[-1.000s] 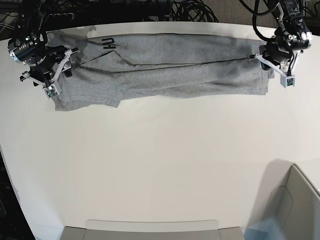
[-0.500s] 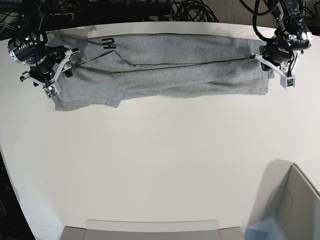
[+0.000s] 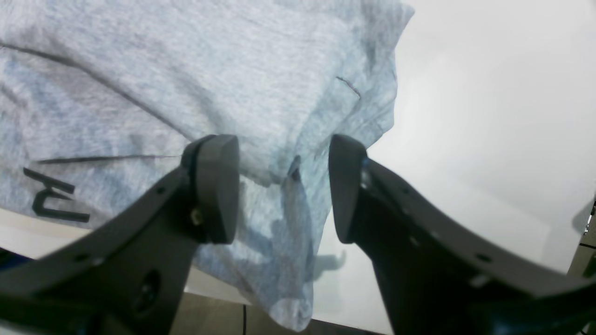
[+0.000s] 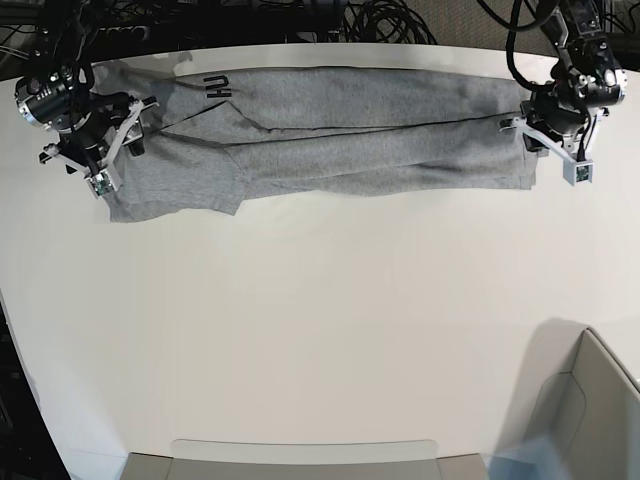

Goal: Fold the T-shirt properly
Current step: 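Lower the folded edges onto the shirt and open both grippers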

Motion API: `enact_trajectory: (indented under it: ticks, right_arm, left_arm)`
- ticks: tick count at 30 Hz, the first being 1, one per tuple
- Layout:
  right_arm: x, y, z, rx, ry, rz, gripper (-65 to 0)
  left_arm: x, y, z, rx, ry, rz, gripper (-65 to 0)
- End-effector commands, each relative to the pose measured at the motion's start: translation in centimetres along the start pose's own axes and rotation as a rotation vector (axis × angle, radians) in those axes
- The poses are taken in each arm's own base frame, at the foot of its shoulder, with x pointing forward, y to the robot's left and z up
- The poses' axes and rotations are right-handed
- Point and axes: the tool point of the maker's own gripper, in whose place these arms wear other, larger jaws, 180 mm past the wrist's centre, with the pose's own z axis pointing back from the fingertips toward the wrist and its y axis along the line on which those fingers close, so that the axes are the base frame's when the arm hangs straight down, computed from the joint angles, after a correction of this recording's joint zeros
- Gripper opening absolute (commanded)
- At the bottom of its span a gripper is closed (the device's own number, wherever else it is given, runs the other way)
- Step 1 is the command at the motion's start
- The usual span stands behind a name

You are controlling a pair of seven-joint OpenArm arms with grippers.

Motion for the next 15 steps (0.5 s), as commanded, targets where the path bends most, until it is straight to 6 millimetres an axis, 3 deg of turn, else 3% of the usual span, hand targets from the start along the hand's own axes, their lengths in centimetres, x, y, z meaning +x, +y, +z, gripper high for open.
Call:
enact_trajectory:
  ticks: [1,4,10,15]
  right_arm:
    - [1.1,-0.2,0.4,-0.008,-0.043,0.006,-34.2]
    - [1.6,-0.7,0.9,0.002,-0.082,-0.041,-34.2]
    - [5.1,-1.6,2.8,0.075,-0.288,-0.216,-34.2]
    - [6.2,-1.6,3.2,0.096,-0.330,-0.222,-34.2]
  left_arm:
    - [1.0,0.2,0.5,0.008,-0.037,-0.007,-51.1]
    - [0.7,-0.2,0.4,-0.003,-0.037,0.006,-51.1]
    - [0.6,-0.5,0.3,-0.009,-0.036,0.014,-51.1]
    - [2.9,-1.1,0.4,-0.024,-0.090,0.020,-51.1]
